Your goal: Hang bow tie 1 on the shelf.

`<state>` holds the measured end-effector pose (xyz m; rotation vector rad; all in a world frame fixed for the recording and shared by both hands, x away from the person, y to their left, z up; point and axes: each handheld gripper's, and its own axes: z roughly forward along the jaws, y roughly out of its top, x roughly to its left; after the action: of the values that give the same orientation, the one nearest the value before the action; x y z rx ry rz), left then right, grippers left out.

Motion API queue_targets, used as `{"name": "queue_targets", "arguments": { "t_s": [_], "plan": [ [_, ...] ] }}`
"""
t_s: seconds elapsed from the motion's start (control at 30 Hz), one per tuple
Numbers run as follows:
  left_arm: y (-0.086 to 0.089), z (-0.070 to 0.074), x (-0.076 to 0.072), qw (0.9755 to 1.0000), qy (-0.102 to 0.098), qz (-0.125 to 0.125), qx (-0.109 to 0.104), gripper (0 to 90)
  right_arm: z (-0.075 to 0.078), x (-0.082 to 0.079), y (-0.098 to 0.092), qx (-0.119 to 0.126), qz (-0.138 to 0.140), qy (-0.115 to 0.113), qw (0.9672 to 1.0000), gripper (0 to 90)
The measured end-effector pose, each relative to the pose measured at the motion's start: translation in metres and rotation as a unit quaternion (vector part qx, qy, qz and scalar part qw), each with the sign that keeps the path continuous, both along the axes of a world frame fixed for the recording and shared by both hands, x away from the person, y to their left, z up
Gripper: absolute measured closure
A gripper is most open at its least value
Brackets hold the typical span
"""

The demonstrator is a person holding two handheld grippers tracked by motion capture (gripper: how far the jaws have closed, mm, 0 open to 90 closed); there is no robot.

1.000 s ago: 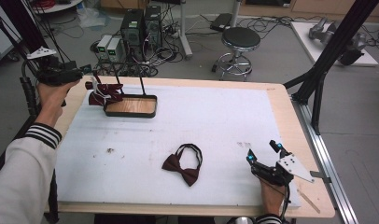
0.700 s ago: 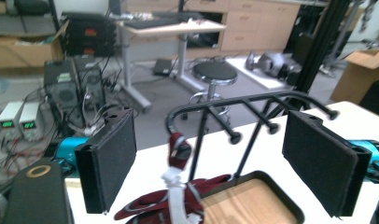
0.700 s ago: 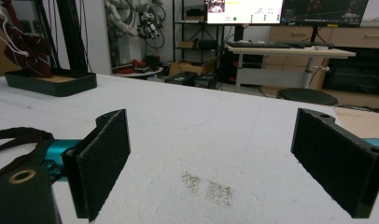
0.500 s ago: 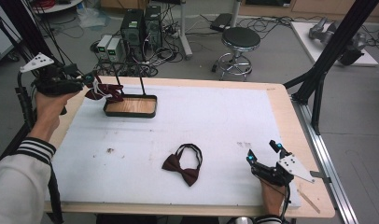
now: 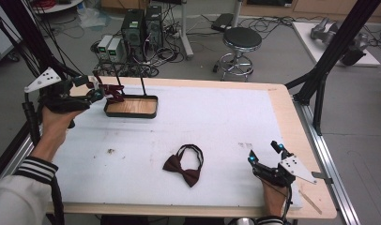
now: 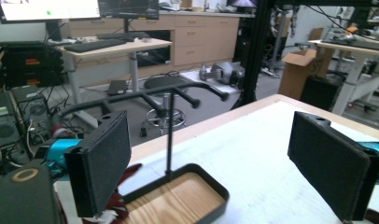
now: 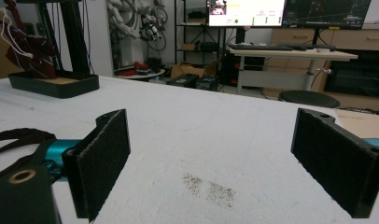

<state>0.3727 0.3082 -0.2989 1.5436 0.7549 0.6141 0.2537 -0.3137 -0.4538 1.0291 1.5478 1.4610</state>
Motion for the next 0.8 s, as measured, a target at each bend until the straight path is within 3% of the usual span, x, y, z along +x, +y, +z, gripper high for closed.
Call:
{"name": "queue_targets", "arguments": {
  "t_s": [0.27,0.4,0.5,0.8],
  "plan": [
    [-0.008,-0.017,-0.033,0.9996,-0.015,-0.019,-0.017,13.8,0.0,-0.001,-0.001,0.004,0.001,-0.004,1.0,10.9],
    [-0.013,-0.03,-0.049,0.9994,-0.024,-0.021,-0.013,13.8,-0.001,-0.002,-0.002,0.008,-0.001,-0.008,0.9999,10.9],
    [-0.017,-0.04,-0.056,0.9995,-0.025,-0.016,0.001,13.8,-0.001,-0.001,-0.002,0.005,0.0,-0.01,0.9999,11.0],
    [-0.027,-0.063,-0.068,0.9994,-0.023,-0.024,-0.008,13.8,-0.001,-0.002,-0.002,0.009,0.002,-0.011,0.9999,11.0]
  ]
}}
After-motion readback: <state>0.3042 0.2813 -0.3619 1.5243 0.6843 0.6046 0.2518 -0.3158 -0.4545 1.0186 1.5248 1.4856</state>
